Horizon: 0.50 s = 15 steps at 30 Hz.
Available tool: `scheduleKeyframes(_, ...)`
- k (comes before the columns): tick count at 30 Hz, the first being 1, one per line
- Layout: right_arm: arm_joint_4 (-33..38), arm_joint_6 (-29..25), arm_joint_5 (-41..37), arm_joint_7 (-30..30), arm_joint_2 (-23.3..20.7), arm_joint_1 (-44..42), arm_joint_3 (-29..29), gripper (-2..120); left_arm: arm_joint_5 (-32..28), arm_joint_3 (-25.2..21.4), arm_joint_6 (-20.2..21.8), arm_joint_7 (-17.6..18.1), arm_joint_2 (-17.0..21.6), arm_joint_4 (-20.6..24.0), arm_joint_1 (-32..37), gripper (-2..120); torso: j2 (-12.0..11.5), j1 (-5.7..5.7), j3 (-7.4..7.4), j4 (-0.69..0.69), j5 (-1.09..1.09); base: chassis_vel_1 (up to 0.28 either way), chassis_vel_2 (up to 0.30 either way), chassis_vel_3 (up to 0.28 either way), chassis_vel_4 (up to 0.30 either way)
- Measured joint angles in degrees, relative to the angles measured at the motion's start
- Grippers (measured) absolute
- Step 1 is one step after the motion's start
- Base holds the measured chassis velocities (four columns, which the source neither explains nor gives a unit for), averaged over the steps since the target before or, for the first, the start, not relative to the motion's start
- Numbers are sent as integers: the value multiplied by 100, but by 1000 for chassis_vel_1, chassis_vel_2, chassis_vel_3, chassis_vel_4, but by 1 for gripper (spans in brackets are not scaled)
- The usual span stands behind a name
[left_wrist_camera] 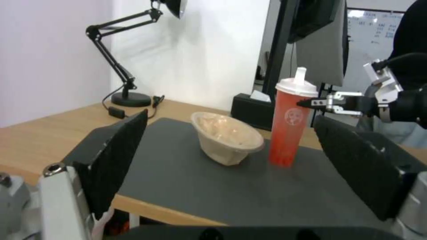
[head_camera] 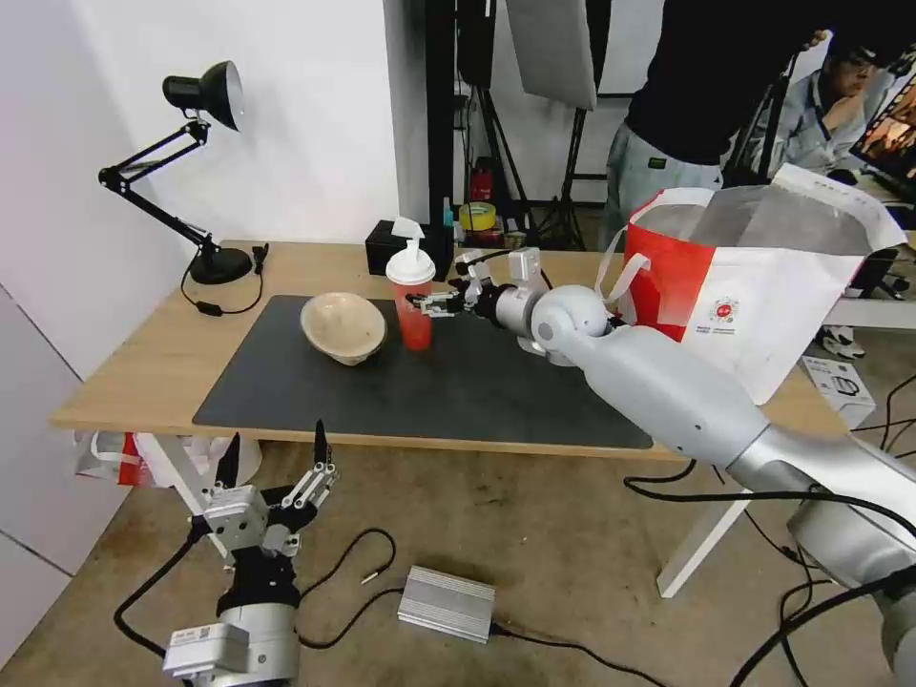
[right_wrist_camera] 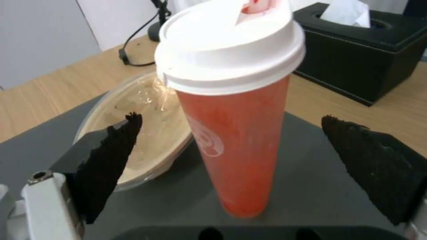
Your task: Pick up the trash from the table and place it into the takeout bag.
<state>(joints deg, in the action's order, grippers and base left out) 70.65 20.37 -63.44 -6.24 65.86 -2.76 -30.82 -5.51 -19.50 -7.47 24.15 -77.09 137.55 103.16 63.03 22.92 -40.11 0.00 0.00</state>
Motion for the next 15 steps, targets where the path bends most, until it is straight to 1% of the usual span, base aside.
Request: scheduleKeyframes(15,-269,-66,102,-122,178,130,-116,100,-2,3,2,3,-24,57,16,100,0,0,0,0,0,0,0,0,0)
